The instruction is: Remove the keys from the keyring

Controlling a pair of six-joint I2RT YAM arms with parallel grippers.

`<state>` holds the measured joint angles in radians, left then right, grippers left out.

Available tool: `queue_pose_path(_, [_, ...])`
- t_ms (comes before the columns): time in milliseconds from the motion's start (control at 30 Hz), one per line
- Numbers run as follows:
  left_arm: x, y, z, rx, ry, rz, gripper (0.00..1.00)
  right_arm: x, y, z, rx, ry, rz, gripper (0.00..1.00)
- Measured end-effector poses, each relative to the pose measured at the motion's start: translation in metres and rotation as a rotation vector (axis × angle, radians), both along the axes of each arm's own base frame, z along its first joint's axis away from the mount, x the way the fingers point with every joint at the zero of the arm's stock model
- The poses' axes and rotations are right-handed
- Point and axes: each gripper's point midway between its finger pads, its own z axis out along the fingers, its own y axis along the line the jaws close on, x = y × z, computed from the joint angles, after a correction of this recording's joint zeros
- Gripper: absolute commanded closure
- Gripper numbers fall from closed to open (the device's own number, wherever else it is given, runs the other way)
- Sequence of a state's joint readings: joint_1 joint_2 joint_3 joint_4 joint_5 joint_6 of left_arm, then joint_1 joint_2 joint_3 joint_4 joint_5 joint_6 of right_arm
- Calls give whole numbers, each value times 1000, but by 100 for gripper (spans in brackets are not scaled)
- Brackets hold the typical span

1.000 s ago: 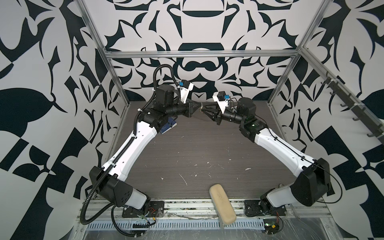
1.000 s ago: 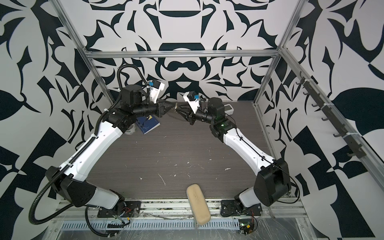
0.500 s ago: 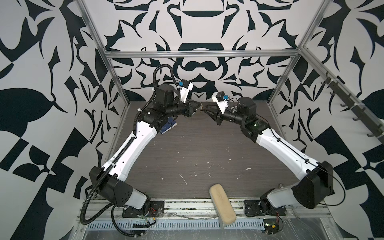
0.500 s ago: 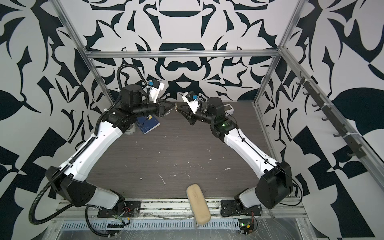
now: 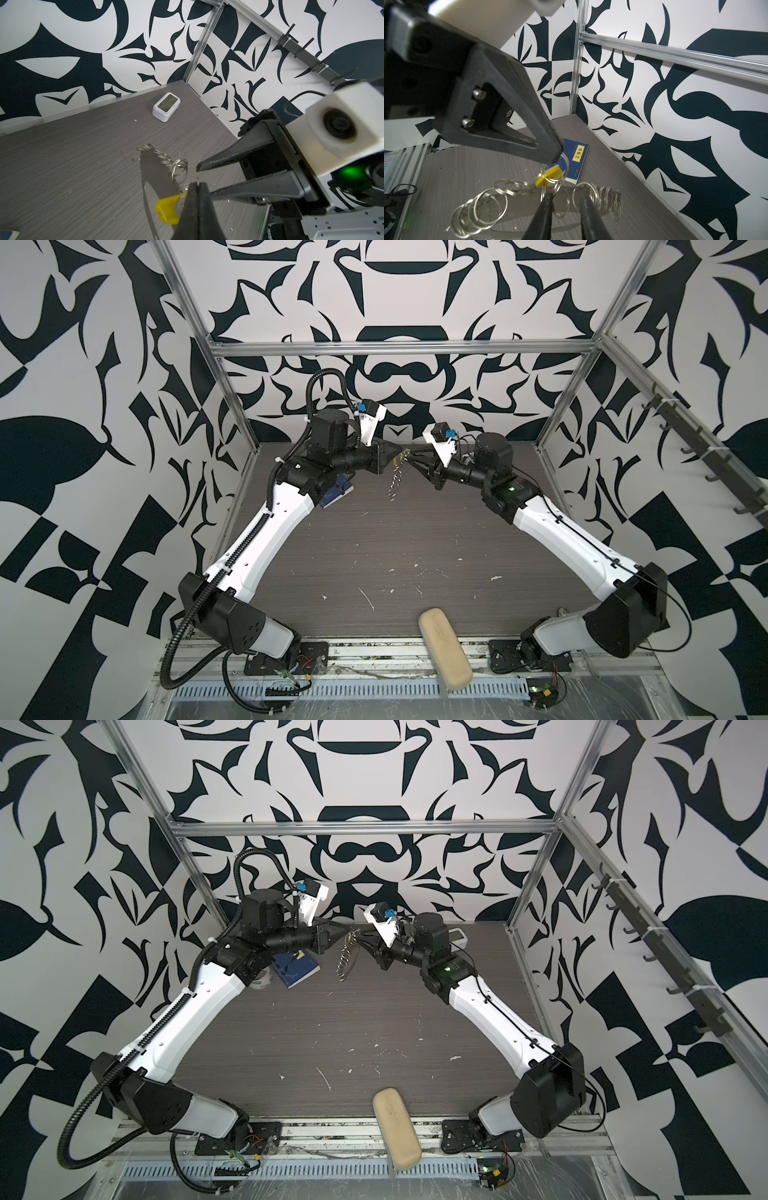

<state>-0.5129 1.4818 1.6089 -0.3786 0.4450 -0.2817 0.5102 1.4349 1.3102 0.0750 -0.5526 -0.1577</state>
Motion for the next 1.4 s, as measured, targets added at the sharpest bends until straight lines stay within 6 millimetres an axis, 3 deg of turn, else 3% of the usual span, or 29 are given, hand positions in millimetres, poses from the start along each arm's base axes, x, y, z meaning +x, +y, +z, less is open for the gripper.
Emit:
queue_pose_path(300, [1, -1, 1, -3, -3, 8, 100, 2, 7, 1, 2, 4, 26, 80])
queue_pose_path(633, [3, -1, 3, -3, -14, 23, 100, 4, 5, -1, -19, 18, 10, 100])
queue_pose_path(1067, [3, -1, 3, -4, -15, 23, 100, 5, 5, 1, -27, 16, 6, 89])
queue_pose_path(1400, [3, -2, 4, -5, -16, 25, 100, 7, 8, -1, -29, 22, 10, 86])
